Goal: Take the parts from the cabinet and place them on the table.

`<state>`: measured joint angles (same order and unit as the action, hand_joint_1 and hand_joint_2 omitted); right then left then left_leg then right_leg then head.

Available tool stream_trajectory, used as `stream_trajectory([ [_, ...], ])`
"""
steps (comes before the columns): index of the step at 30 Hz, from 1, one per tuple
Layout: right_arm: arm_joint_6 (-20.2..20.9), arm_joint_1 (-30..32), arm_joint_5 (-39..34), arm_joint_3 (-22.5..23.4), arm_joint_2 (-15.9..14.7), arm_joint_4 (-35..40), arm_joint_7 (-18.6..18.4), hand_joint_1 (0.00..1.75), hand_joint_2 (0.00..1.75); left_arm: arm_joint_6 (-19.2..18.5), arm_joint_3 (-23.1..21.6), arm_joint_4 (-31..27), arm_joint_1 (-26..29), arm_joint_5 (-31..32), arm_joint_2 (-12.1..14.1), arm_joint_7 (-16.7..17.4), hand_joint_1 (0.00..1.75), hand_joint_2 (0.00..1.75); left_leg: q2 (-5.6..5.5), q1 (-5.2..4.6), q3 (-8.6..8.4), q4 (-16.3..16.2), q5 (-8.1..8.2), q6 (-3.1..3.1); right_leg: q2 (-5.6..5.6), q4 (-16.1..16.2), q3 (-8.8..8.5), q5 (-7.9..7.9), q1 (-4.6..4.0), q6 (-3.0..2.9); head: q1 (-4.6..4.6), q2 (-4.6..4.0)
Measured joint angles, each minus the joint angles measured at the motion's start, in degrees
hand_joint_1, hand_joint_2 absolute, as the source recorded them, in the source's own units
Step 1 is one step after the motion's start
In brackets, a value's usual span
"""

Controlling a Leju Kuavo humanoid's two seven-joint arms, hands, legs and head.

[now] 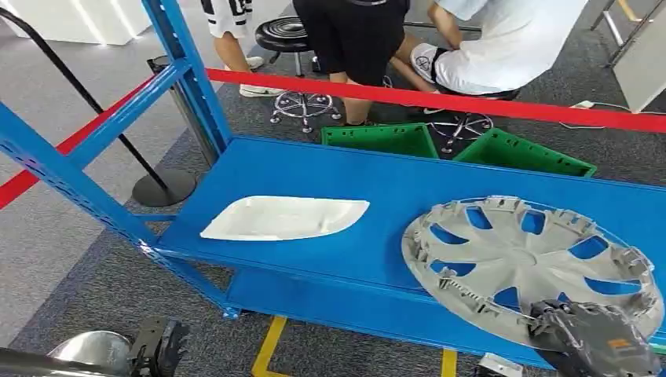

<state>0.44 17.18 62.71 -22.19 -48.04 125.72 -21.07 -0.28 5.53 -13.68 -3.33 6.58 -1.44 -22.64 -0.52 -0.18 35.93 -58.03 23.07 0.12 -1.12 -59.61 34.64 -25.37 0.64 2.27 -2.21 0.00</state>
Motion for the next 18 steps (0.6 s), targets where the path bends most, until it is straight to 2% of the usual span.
stream_trajectory([
  [18,-1.6,0.9,1.4,-0.4,1.6,0.5,-0.8,1.75,1.75,-0.2,0.7,0.0,0.0,0.2,0.0,-0.2,0.00,0.00,-0.01,0.00,0.00,0.0,0.00,0.00,0.02,0.0,0.00,-0.02,0.00,0.02,0.00,0.00],
])
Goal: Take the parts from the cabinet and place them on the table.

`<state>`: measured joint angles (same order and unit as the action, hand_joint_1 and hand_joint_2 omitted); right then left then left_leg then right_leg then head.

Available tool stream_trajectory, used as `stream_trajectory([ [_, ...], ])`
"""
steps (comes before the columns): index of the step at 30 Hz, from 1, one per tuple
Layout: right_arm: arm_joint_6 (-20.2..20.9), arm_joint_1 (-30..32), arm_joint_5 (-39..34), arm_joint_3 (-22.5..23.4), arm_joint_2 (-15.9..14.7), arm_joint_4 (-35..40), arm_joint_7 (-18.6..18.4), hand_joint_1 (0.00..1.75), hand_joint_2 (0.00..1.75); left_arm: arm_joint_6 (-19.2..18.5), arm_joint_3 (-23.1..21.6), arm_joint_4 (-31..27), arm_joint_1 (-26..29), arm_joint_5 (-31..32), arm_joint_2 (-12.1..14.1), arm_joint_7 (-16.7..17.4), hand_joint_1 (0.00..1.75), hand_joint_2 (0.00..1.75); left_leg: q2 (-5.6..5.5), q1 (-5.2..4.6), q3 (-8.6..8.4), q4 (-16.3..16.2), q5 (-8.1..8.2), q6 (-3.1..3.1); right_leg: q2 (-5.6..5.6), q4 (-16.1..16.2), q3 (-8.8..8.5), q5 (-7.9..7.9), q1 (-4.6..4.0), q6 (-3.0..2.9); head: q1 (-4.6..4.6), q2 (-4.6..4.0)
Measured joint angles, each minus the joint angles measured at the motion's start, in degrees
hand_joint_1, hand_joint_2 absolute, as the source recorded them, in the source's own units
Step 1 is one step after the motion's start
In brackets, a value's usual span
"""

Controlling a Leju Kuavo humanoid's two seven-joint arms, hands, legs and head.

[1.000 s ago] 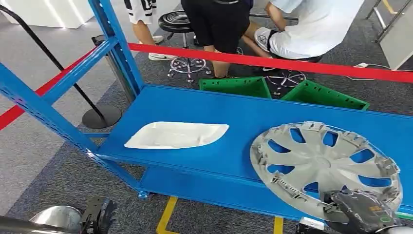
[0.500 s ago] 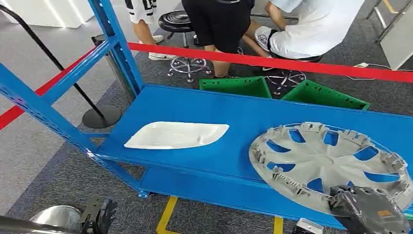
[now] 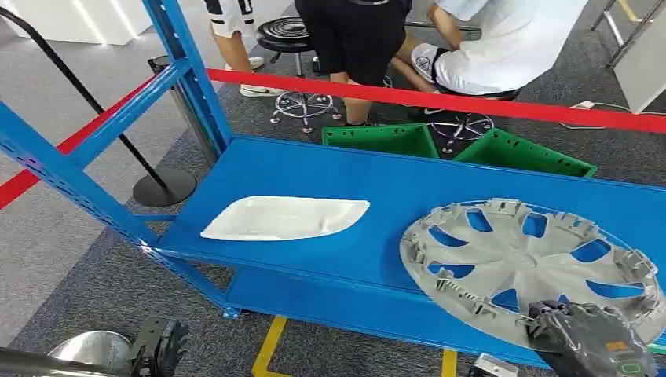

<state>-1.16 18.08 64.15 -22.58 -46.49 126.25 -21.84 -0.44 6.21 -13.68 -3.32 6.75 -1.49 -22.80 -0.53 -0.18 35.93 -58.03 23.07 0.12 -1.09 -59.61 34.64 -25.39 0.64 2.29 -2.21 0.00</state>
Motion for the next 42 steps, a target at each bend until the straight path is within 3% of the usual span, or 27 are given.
stream_trajectory([
  [5,-0.2,0.2,0.3,-0.1,0.0,0.2,-0.2,1.75,1.75,-0.1,0.2,0.0,0.0,0.4,0.0,0.0,0.00,0.00,0.00,0.00,0.00,0.0,0.00,0.00,0.00,0.0,0.00,-0.01,0.00,0.01,0.00,0.00],
  [6,-0.2,0.3,0.3,-0.1,0.0,0.3,-0.2,1.75,1.75,-0.1,0.2,0.0,0.0,0.4,0.0,0.0,0.00,1.75,0.00,0.00,0.00,0.0,0.00,0.00,0.00,0.0,0.00,-0.01,0.00,0.01,0.00,0.00],
  [15,-3.0,0.5,2.6,-0.4,0.5,0.7,0.1,1.75,1.75,-0.6,0.2,0.0,0.0,1.2,0.0,-0.8,0.00,1.75,0.00,0.00,0.01,0.0,0.00,0.00,0.00,0.0,0.00,-0.01,0.00,0.01,0.00,0.00],
  [18,-6.8,0.9,2.3,-0.7,2.2,0.7,1.1,1.75,1.75,-0.7,0.2,0.0,0.1,1.1,0.0,-0.9,0.00,1.75,-0.01,-0.18,0.10,-0.2,0.27,-0.28,0.00,0.2,-0.02,0.05,0.18,0.19,-0.02,0.00],
  [22,-15.8,1.5,0.9,-1.7,7.1,0.7,3.8,1.75,1.75,0.3,0.3,0.0,0.2,1.0,0.0,-0.7,0.00,1.75,-0.02,-0.36,0.16,-0.2,0.41,-0.63,0.00,0.3,-0.03,0.02,0.40,0.50,-0.02,0.00],
  [24,-18.9,1.8,0.7,-2.3,9.2,0.9,4.6,1.75,1.75,0.7,0.3,0.0,0.3,1.0,0.0,-0.7,0.00,1.75,-0.01,-0.44,0.02,0.1,-0.23,-1.25,-0.02,0.7,-0.28,0.51,0.46,1.10,-0.07,0.00],
  [25,-20.1,1.9,0.3,-2.5,9.9,1.1,4.8,1.75,1.75,0.9,0.3,0.0,0.3,1.0,-0.2,-0.7,0.00,1.75,0.22,0.31,-0.52,1.5,-0.94,-1.40,0.05,0.5,-0.15,-0.05,0.40,1.11,-0.04,0.00],
  [26,-21.6,2.1,-0.2,-2.6,11.0,1.1,5.1,1.75,1.75,1.1,0.3,0.0,0.3,1.0,-0.2,-0.7,0.00,1.75,0.34,0.29,-0.73,1.9,-1.16,-1.59,0.35,-0.5,0.26,-1.56,0.22,1.21,0.11,0.00],
  [29,-24.6,2.5,0.1,-3.2,14.0,1.1,6.0,1.75,1.75,1.5,0.5,0.0,0.4,1.0,-0.2,-0.8,0.00,1.75,0.46,0.45,-0.52,1.9,-1.29,-1.71,0.59,-12.7,4.62,-8.82,0.51,1.80,0.37,0.00],
  [30,-25.5,2.9,0.8,-3.3,14.7,1.1,6.4,1.75,1.75,1.6,0.5,0.1,0.5,1.0,-0.2,-0.8,0.00,1.75,0.46,0.47,-0.41,1.9,-1.37,-1.59,0.62,-15.4,5.46,-9.76,0.53,2.01,0.42,0.00],
  [31,-26.6,3.3,1.9,-3.5,15.6,1.1,6.8,1.75,1.75,1.7,0.5,0.1,0.5,1.1,-0.2,-0.8,0.00,1.75,0.46,0.59,-0.29,1.9,-1.48,-1.41,0.64,-15.4,5.01,-9.16,0.62,2.18,0.44,0.00],
  [32,-27.5,3.5,3.0,-3.7,16.3,1.1,7.1,1.75,1.75,1.8,0.5,0.1,0.5,1.1,-0.3,-0.8,0.00,1.75,0.44,0.77,-0.14,1.9,-1.62,-1.20,0.67,-12.9,3.36,-7.53,0.76,2.38,0.42,0.00],
  [34,-29.0,3.8,5.1,-3.8,17.4,1.2,7.4,1.75,1.75,2.0,0.5,0.2,0.6,1.1,-0.5,-0.8,0.00,1.75,0.38,1.34,0.32,1.5,-1.93,-0.44,0.82,-2.2,-2.93,-3.42,1.25,3.12,0.41,0.00],
  [35,-29.8,3.8,6.5,-3.9,18.0,1.2,7.6,1.75,1.75,2.1,0.5,0.2,0.5,1.2,-0.3,-0.8,0.00,1.75,0.28,1.22,0.55,1.2,-2.05,0.22,0.66,1.4,-4.99,-4.49,1.30,3.53,0.52,0.00],
  [36,-30.4,4.2,7.5,-4.0,18.6,1.3,7.7,1.75,1.75,2.2,0.5,0.2,0.6,1.2,-0.2,-0.8,0.00,1.75,0.14,1.13,0.65,1.2,-2.19,0.68,-0.12,0.2,-4.78,-2.87,0.97,2.30,0.50,0.00],
  [39,-32.2,4.3,10.4,-4.1,19.9,1.8,7.8,1.75,1.75,2.3,0.5,0.2,0.6,1.6,-0.3,-0.7,0.00,1.75,-0.18,1.16,0.85,1.2,-3.30,1.80,-0.22,-0.3,-3.78,-3.09,0.87,0.79,0.26,0.00],
  [40,-32.8,4.5,11.1,-4.2,20.2,1.9,7.9,1.75,1.75,2.4,0.5,0.3,0.7,1.8,-0.3,-0.7,0.00,1.75,-0.21,1.35,1.10,1.1,-3.39,2.16,-0.03,-0.2,-2.79,-2.58,1.02,-0.06,0.26,0.00],
  [42,-33.7,4.7,12.2,-4.2,20.8,2.3,8.2,1.75,1.75,2.6,0.5,0.3,0.7,1.9,-0.4,-0.7,0.00,1.75,0.02,1.26,2.88,-3.0,2.29,2.36,0.12,-0.2,-2.01,-1.58,0.95,-1.14,-0.15,0.00],
])
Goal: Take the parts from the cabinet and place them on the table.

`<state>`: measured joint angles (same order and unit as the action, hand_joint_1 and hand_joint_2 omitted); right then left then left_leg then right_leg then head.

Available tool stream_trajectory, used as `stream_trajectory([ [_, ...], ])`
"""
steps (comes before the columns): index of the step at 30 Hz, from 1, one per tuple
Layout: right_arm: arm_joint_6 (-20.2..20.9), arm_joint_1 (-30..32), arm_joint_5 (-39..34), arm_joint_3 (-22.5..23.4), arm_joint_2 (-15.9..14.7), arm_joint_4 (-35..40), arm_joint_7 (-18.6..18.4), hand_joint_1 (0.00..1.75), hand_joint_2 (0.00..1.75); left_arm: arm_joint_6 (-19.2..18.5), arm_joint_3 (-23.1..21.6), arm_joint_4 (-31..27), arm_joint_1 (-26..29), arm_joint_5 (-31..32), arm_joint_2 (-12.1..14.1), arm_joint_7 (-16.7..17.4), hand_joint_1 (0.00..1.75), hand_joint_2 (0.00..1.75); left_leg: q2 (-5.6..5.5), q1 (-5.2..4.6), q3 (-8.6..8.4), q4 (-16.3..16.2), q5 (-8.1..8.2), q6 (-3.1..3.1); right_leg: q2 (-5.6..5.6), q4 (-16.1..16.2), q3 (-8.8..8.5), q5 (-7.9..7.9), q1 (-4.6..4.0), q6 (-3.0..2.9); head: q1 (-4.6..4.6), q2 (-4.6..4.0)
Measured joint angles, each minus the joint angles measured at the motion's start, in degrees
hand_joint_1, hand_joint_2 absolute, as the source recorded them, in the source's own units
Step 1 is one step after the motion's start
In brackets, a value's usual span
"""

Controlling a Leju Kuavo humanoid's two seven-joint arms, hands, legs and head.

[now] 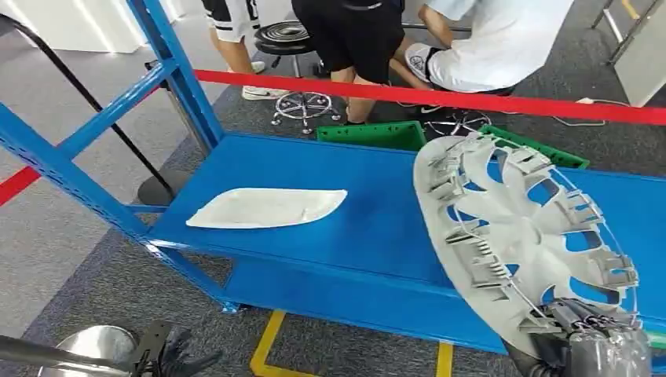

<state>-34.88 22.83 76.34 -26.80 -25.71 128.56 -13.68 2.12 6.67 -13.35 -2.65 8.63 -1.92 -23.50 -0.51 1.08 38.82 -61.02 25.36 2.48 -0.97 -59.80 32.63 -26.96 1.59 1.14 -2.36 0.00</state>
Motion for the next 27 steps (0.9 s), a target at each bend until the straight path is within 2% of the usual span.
stream_trajectory([
  [1,-0.4,0.2,0.4,0.0,0.2,0.2,0.0,1.75,1.75,0.0,0.0,0.0,-0.1,0.2,0.0,0.0,0.00,1.75,0.00,-0.09,1.38,-4.6,3.47,0.07,0.02,0.0,0.75,0.60,-0.14,-0.23,-0.22,0.00],
  [2,-0.8,0.4,0.8,-0.1,0.5,0.2,0.1,1.75,1.75,0.1,0.0,0.0,-0.1,0.4,0.0,0.0,0.00,1.75,0.01,-0.10,2.70,-9.3,6.07,0.11,0.09,0.0,1.43,1.14,-0.32,-0.39,-0.40,0.00],
  [3,-1.2,0.5,1.1,-0.1,0.7,0.2,0.1,1.75,1.75,0.3,0.0,0.0,-0.1,0.5,0.0,0.0,0.00,1.75,0.00,-0.12,3.54,-13.2,7.71,0.02,0.17,-0.1,2.19,1.67,-0.51,-0.49,-0.35,0.00],
  [4,-1.7,0.6,1.1,-0.2,0.9,0.2,0.1,1.75,1.75,0.4,0.0,0.0,-0.1,0.6,0.0,0.0,0.00,1.75,0.00,-0.17,3.23,-14.4,7.86,-0.13,0.19,-0.1,2.86,2.16,-0.69,-0.52,-0.40,0.00],
  [5,-2.2,0.8,1.2,-0.4,1.1,0.2,0.1,1.75,1.75,0.7,0.0,0.0,-0.1,1.0,0.0,0.0,0.00,1.75,0.00,-0.26,1.72,-13.4,6.86,-0.45,0.20,-0.1,3.56,2.68,-0.86,-0.49,-0.44,0.00],
  [6,-2.9,1.0,1.2,-0.7,1.3,0.2,0.1,1.75,1.75,0.8,0.0,0.0,-0.1,1.0,0.0,0.0,0.00,1.75,0.00,-0.41,-0.96,-10.2,5.16,-0.90,0.19,-0.1,4.20,3.20,-1.03,-0.43,-0.42,0.00],
  [7,-3.3,1.2,1.2,-0.9,1.4,0.3,0.1,1.75,1.75,0.9,0.0,0.0,-0.1,1.3,0.0,0.0,0.00,1.75,-0.01,-0.64,-4.36,-5.7,3.72,-1.43,0.14,-0.1,4.74,3.68,-1.14,-0.32,-0.42,0.00],
  [8,-3.7,1.4,1.2,-1.0,1.5,0.4,0.1,1.75,1.75,1.0,0.0,0.0,-0.2,1.6,0.0,0.1,0.00,1.75,-0.06,-0.99,-8.43,-0.4,3.28,-2.10,0.11,-0.1,5.14,4.21,-1.15,-0.17,-0.44,0.00],
  [9,-3.8,1.5,1.2,-1.1,1.6,0.4,0.0,1.75,1.75,1.0,-0.1,0.0,-0.5,1.7,0.1,0.2,0.00,1.75,-0.09,-1.43,-11.39,4.0,4.79,-2.54,0.11,-0.1,5.56,4.61,-1.41,0.11,-0.46,0.00],
  [10,-3.8,1.7,1.2,-1.2,1.7,0.5,0.0,1.75,1.75,1.1,-0.1,0.0,-0.6,1.8,0.0,0.2,0.00,1.75,0.03,-1.39,-11.13,4.3,4.18,-1.85,0.27,0.1,5.54,5.30,-1.32,0.35,-0.33,0.02],
  [12,-3.9,1.8,1.2,-1.6,1.9,0.5,-0.1,1.75,1.75,1.1,-0.1,0.0,-0.5,1.8,0.0,0.2,0.00,1.75,0.00,-1.82,-10.54,4.7,3.48,-2.29,0.32,0.9,5.51,6.57,-0.93,1.13,-0.50,0.00],
  [13,-4.0,2.0,1.3,-1.7,1.9,0.5,-0.1,1.75,1.75,1.1,-0.1,0.0,-0.3,1.9,0.0,0.3,0.00,1.75,0.13,-1.71,-10.25,5.2,2.64,-2.72,0.22,1.3,5.64,7.21,-1.06,1.62,-0.59,0.00],
  [14,-4.0,2.2,1.4,-1.8,2.0,0.6,-0.2,1.75,1.75,1.1,-0.2,0.0,-0.4,2.2,-0.2,0.3,0.00,1.75,0.53,-1.35,-9.91,5.4,1.88,-3.09,0.25,0.8,6.00,6.18,-0.89,1.77,-0.51,0.00],
  [15,-4.0,2.3,1.5,-1.9,2.0,0.7,-0.2,1.75,1.75,1.2,-0.2,0.0,-0.4,2.4,-0.2,0.3,0.00,1.75,0.54,-1.28,-9.19,5.4,1.35,-3.55,0.43,-0.9,7.14,3.05,-0.93,2.04,-0.29,0.00],
  [16,-4.0,2.3,1.6,-2.0,2.0,0.7,-0.3,1.75,1.75,1.4,-0.4,0.0,-0.4,2.9,-0.1,0.5,0.00,1.75,0.63,-1.26,-8.61,5.4,0.79,-3.73,0.50,-4.5,7.93,-0.52,-0.86,2.32,0.00,0.00],
  [17,-4.0,2.3,1.8,-2.1,2.1,0.7,-0.3,1.75,1.75,1.5,-0.5,0.0,-0.4,3.2,-0.2,0.7,0.00,1.75,0.74,-1.29,-7.78,5.4,0.11,-3.77,0.53,-9.5,9.06,-3.89,-0.83,2.53,0.02,0.00],
  [18,-4.0,2.3,2.0,-2.2,2.1,0.7,-0.3,1.75,1.75,1.7,-0.7,0.0,-0.5,3.5,-0.2,1.1,0.00,1.75,0.85,-1.31,-6.94,5.4,-0.59,-3.76,0.52,-13.9,9.86,-5.87,-0.88,2.69,0.11,0.00],
  [19,-4.0,2.4,2.3,-2.3,2.1,0.7,-0.3,1.75,1.75,1.7,-1.0,0.0,-0.5,3.8,-0.3,1.3,0.00,1.75,1.02,-1.32,-6.11,5.3,-1.20,-3.72,0.52,-16.2,9.80,-6.06,-0.90,2.82,0.09,0.00],
  [20,-4.0,2.5,2.5,-2.3,2.2,0.8,-0.3,1.75,1.75,1.7,-1.3,0.0,-0.6,4.0,-0.4,1.4,0.00,1.75,1.18,-1.31,-5.25,5.3,-1.87,-3.64,0.53,-16.1,8.52,-4.61,-0.89,2.89,0.13,0.00],
  [21,-4.0,2.5,2.5,-2.4,2.2,0.8,-0.3,1.75,1.75,1.7,-1.5,0.0,-0.6,4.0,-0.5,1.4,0.00,1.75,1.37,-1.28,-4.44,5.3,-2.47,-3.47,0.57,-13.8,6.10,-2.47,-0.87,2.92,0.11,0.00],
  [22,-4.0,2.5,2.5,-2.4,2.2,0.8,-0.3,1.75,1.75,1.7,-1.6,0.0,-0.7,4.0,-0.6,1.5,0.00,1.75,1.47,-1.22,-3.80,5.2,-2.99,-3.29,0.73,-10.1,3.01,-0.80,-0.85,2.92,0.11,0.00],
  [23,-4.0,2.5,2.5,-2.4,2.2,0.9,-0.3,1.75,1.75,1.7,-1.7,0.0,-0.7,4.0,-0.7,1.5,0.00,1.75,1.48,-1.14,-3.15,5.1,-3.53,-2.96,1.22,-4.7,-1.22,-0.27,-0.83,3.02,0.11,0.00],
  [24,-4.0,2.3,2.5,-2.5,2.3,1.0,-0.3,1.75,1.75,1.7,-1.8,0.0,-0.8,4.1,-0.6,1.6,0.00,1.75,1.49,-1.46,-2.63,4.8,-4.01,-2.48,2.01,1.0,-4.79,-3.21,-0.99,3.19,0.13,0.02],
  [25,-4.1,2.4,2.6,-2.6,2.3,1.2,-0.4,1.75,1.75,1.8,-1.8,0.0,-0.8,4.1,-0.6,1.6,0.00,1.75,1.58,-1.46,-2.58,4.6,-4.37,-2.24,1.61,2.6,-5.95,-3.54,-1.23,2.16,0.00,0.00],
  [26,-4.1,2.6,2.6,-2.6,2.3,1.3,-0.4,1.75,1.75,1.8,-1.9,0.0,-0.8,4.2,-0.6,1.6,0.00,1.75,1.67,-1.44,-2.66,4.6,-4.85,-2.03,1.62,2.6,-4.84,-3.42,-1.16,1.84,-0.13,-0.02],
  [27,-4.1,2.7,2.7,-2.6,2.3,1.5,-0.4,1.75,1.75,1.8,-1.9,0.0,-0.9,4.5,-0.6,1.9,0.00,1.75,1.73,-1.31,-2.61,4.7,-5.32,-1.74,1.45,2.2,-4.53,-3.25,-1.36,1.41,-0.05,0.02],
])
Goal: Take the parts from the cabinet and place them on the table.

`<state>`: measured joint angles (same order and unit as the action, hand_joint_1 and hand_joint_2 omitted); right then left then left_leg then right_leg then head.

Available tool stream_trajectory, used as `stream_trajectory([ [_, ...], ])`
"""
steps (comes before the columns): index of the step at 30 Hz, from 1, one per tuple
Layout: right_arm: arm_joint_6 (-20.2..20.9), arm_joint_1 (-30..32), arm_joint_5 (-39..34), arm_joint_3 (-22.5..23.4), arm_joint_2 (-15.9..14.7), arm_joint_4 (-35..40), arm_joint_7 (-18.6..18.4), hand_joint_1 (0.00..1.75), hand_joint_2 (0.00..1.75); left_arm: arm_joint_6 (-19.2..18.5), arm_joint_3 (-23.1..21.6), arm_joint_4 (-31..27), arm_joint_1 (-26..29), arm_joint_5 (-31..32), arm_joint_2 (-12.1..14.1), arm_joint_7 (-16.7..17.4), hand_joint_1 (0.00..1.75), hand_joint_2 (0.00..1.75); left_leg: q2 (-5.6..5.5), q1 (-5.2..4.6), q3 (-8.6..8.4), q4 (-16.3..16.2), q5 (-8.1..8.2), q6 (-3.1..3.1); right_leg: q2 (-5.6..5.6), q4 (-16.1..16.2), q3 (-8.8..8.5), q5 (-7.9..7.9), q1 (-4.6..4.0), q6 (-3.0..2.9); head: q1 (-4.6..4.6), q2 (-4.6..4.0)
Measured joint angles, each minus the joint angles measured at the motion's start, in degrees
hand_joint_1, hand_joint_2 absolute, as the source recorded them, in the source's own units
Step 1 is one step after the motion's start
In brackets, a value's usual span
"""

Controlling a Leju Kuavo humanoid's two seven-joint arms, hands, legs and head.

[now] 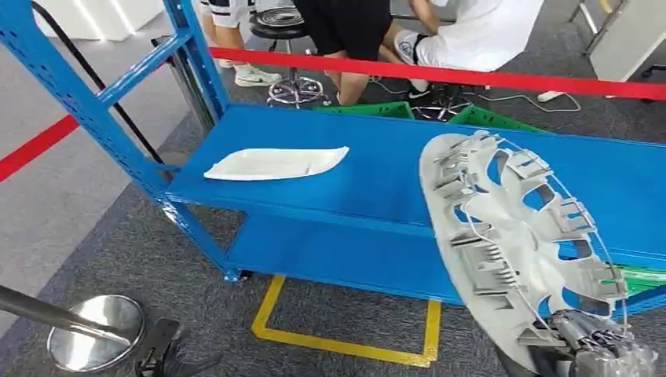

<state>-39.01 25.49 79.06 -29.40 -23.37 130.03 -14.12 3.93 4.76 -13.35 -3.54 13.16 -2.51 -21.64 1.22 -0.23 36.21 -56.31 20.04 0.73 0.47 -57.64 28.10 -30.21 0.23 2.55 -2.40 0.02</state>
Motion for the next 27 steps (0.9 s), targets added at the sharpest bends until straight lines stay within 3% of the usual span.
stream_trajectory([
  [2,-0.1,0.0,0.4,0.0,0.0,0.4,-0.1,1.75,1.75,0.0,-0.1,0.0,0.1,0.4,0.0,0.4,0.00,1.75,-0.12,0.11,0.40,-0.2,0.11,0.78,0.07,0.1,0.80,1.03,0.31,-1.31,0.07,-0.04],
  [3,-0.1,0.2,0.6,0.0,0.0,0.6,-0.2,1.75,1.75,0.0,-0.3,0.0,0.1,0.7,0.0,0.6,0.00,1.75,-0.53,0.09,0.99,-1.8,3.45,1.15,-0.14,0.2,1.50,1.63,0.34,-1.77,-0.07,-0.02],
  [5,-0.1,0.5,1.1,0.0,0.0,1.1,-0.3,1.75,1.75,0.0,-0.9,0.0,0.0,1.3,-0.2,0.9,0.00,1.75,-0.78,0.32,3.21,-9.8,10.88,1.57,-0.36,0.1,2.65,3.05,0.35,-2.13,-0.46,-0.02],
  [6,-0.1,0.6,1.4,0.0,0.0,1.2,-0.5,1.75,1.75,0.0,-1.1,0.0,-0.2,1.4,-0.3,1.1,0.00,1.75,-0.80,0.34,4.20,-14.1,13.20,1.65,-0.58,0.0,3.51,3.80,0.32,-2.14,-0.50,-0.02],
  [7,-0.1,0.7,1.6,0.0,0.1,1.3,-0.6,1.75,1.75,0.0,-1.3,0.0,-0.3,1.6,-0.4,1.2,0.00,1.75,-0.81,0.35,4.54,-17.3,13.88,1.68,-0.87,-0.1,4.44,4.49,0.30,-2.07,-0.52,-0.02],
  [8,-0.1,0.8,1.7,0.0,0.2,1.4,-0.7,1.75,1.75,0.0,-1.4,0.0,-0.4,1.9,-0.5,1.3,0.00,1.75,-0.82,0.34,3.85,-18.0,13.03,1.63,-1.09,-0.1,5.33,5.12,0.30,-2.00,-0.52,-0.02],
  [9,-0.1,1.0,2.0,0.0,0.2,1.6,-0.9,1.75,1.75,0.0,-1.6,0.0,-0.5,2.1,-0.6,1.5,0.00,1.75,-0.86,0.34,2.15,-16.6,11.29,1.50,-1.30,-0.1,6.10,5.67,0.30,-1.82,-0.59,-0.02],
  [10,-0.1,1.3,2.3,0.0,0.2,1.8,-1.2,1.75,1.75,0.0,-1.9,0.0,-0.6,2.5,-0.7,1.7,0.00,1.75,-1.02,0.34,-0.93,-12.7,9.20,1.25,-1.62,-0.1,6.81,6.27,0.30,-1.58,-0.55,-0.02],
  [11,-0.1,1.5,2.6,0.0,0.2,1.9,-1.3,1.75,1.75,0.0,-2.0,0.0,-0.8,2.6,-0.7,1.8,0.00,1.75,-1.20,0.34,-2.89,-10.1,8.37,1.09,-1.80,-0.1,7.14,6.56,0.31,-1.43,-0.57,-0.02],
  [15,-0.1,1.5,2.6,0.0,0.2,1.9,-1.3,1.75,1.75,0.0,-2.0,0.0,-0.8,2.6,-0.7,1.8,0.00,1.75,-1.20,0.34,-2.89,-10.1,8.37,1.09,-1.80,-0.1,7.14,6.56,0.31,-1.43,-0.57,-0.02],
  [17,-0.1,1.6,2.7,0.0,0.3,2.0,-1.4,1.75,1.75,0.0,-2.1,0.0,-0.8,2.7,-0.8,1.8,0.00,1.75,-1.39,0.34,-4.01,-8.5,8.08,0.99,-1.88,-0.1,7.28,6.73,0.31,-1.34,-0.57,-0.02],
  [18,-0.1,2.0,3.7,0.0,0.3,2.6,-2.1,1.75,1.75,-0.2,-2.7,0.0,-1.4,3.3,-0.9,2.3,0.00,1.75,-3.24,0.19,-10.58,0.7,9.13,0.33,-2.12,-0.3,8.05,7.56,0.02,-0.80,-0.59,-0.02],
  [19,-0.1,2.0,3.9,0.0,0.4,2.7,-2.3,1.75,1.75,-0.2,-2.8,0.0,-1.5,3.6,-1.0,2.4,0.00,1.75,-3.24,0.27,-10.98,1.8,9.44,0.25,-2.11,-0.3,8.16,7.75,0.04,-0.69,-0.55,-0.02],
  [20,-0.2,3.9,7.7,-0.2,0.5,4.2,-5.5,1.75,1.75,-1.0,-4.2,0.0,-2.1,5.0,-1.8,3.7,0.00,1.75,-1.80,0.15,-8.85,2.3,7.31,-1.26,-2.15,-0.5,9.81,7.81,0.60,0.86,-0.37,-0.02],
  [21,-0.2,4.2,9.2,-0.5,0.5,4.4,-7.0,1.75,1.75,-1.2,-4.5,0.0,-2.2,5.2,-1.8,3.8,0.00,1.75,-1.25,0.10,-7.66,2.3,6.34,-1.79,-1.24,-7.0,11.70,1.07,0.59,1.16,0.09,-0.02],
  [22,-0.2,4.3,9.6,-0.7,0.5,4.5,-7.5,1.75,1.75,-1.4,-4.8,0.0,-2.4,5.5,-1.8,3.9,0.00,1.75,-0.99,0.02,-6.96,2.2,5.71,-1.85,-1.06,-11.7,12.79,-1.72,0.59,1.32,0.24,-0.02],
  [23,-0.2,4.7,10.1,-0.9,0.5,4.8,-7.9,1.75,1.75,-1.6,-5.1,0.0,-2.6,5.6,-1.9,4.2,0.00,1.75,-0.61,-0.07,-5.99,2.2,4.95,-1.89,-1.01,-16.0,13.52,-3.24,0.59,1.48,0.26,-0.02],
  [24,-0.2,5.0,10.4,-0.9,0.5,5.0,-8.1,1.75,1.75,-1.8,-5.4,0.0,-2.7,5.8,-2.0,4.3,0.00,1.75,-0.27,-0.14,-5.12,2.2,4.33,-1.84,-1.01,-17.9,13.25,-2.66,0.58,1.55,0.26,-0.02],
  [25,-0.2,5.1,10.6,-0.9,0.5,5.1,-8.2,1.75,1.75,-1.9,-5.6,0.0,-2.8,6.1,-2.1,4.4,0.00,1.75,0.07,-0.14,-4.36,2.1,3.77,-1.76,-1.00,-17.5,11.98,-0.90,0.57,1.57,0.24,-0.02],
  [26,-0.2,5.4,10.6,-0.9,0.5,5.2,-8.3,1.75,1.75,-2.0,-5.8,0.0,-2.9,6.1,-2.3,4.5,0.00,1.75,0.36,-0.14,-3.43,1.9,3.14,-1.59,-0.89,-14.8,9.33,1.74,0.56,1.56,0.26,-0.02],
  [27,-0.2,5.6,10.6,-1.0,0.5,5.3,-8.4,1.75,1.75,-2.1,-5.9,-0.1,-3.0,6.1,-2.4,4.5,0.00,1.75,0.56,-0.12,-2.78,1.7,2.74,-1.43,-0.65,-11.6,6.62,3.28,0.57,1.54,0.24,-0.02],
])
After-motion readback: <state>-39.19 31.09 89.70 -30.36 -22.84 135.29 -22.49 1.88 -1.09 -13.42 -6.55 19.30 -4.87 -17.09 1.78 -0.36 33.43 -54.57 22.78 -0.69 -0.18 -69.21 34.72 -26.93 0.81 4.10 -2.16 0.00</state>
